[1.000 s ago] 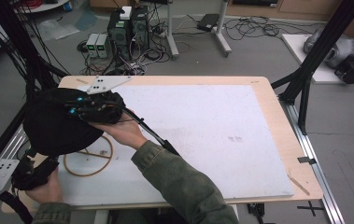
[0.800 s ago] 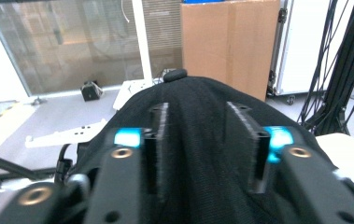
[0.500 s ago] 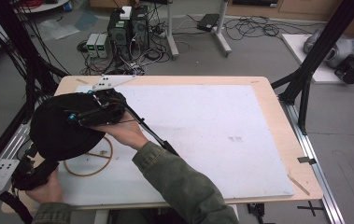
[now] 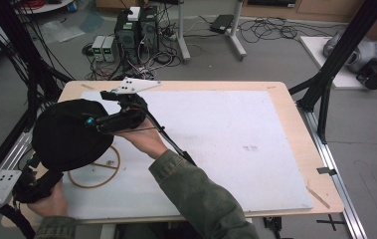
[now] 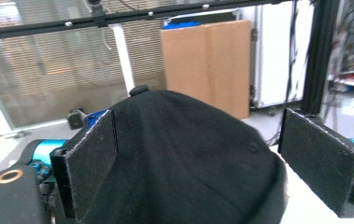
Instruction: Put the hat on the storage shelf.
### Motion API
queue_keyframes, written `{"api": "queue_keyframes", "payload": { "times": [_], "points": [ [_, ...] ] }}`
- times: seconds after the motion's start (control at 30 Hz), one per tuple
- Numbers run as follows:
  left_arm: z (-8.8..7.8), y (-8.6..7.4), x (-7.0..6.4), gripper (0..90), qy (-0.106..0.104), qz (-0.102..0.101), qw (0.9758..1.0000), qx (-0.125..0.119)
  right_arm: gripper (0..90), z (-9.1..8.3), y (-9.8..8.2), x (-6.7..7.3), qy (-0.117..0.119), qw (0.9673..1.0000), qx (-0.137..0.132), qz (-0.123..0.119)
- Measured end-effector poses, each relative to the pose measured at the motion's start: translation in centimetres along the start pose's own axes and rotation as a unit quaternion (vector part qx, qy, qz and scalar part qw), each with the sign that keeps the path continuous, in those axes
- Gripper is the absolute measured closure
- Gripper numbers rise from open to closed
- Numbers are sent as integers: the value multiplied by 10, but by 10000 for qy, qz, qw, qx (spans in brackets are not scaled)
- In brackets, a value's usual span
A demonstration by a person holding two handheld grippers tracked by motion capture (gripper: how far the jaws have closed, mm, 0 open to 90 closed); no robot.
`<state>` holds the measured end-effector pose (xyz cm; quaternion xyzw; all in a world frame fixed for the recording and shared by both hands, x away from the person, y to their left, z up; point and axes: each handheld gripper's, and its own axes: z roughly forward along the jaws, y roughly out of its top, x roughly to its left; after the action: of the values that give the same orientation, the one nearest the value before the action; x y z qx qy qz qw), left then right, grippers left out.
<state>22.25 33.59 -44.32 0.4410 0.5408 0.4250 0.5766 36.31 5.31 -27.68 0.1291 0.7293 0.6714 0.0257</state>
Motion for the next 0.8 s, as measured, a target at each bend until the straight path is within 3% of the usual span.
{"api": "queue_keyframes", "payload": {
  "times": [0.23, 0.5, 0.67, 0.8],
  "points": [
    [0, 0, -2, 213, 25, 84, 10000, 15, 114, -29, 0, -4, -366, 9992, -49, -139],
    [-2, 1, -5, 214, 75, 247, 9997, -28, 114, -77, -3, -14, -914, 9956, -195, -121],
    [-2, 1, -7, 227, 67, 348, 9994, -57, 114, -112, -1, -18, -1227, 9916, -388, -144],
    [-3, 2, -9, 230, 50, 500, 9987, -56, 114, -143, -3, -20, -1611, 9855, -516, -158]
  ]
}}
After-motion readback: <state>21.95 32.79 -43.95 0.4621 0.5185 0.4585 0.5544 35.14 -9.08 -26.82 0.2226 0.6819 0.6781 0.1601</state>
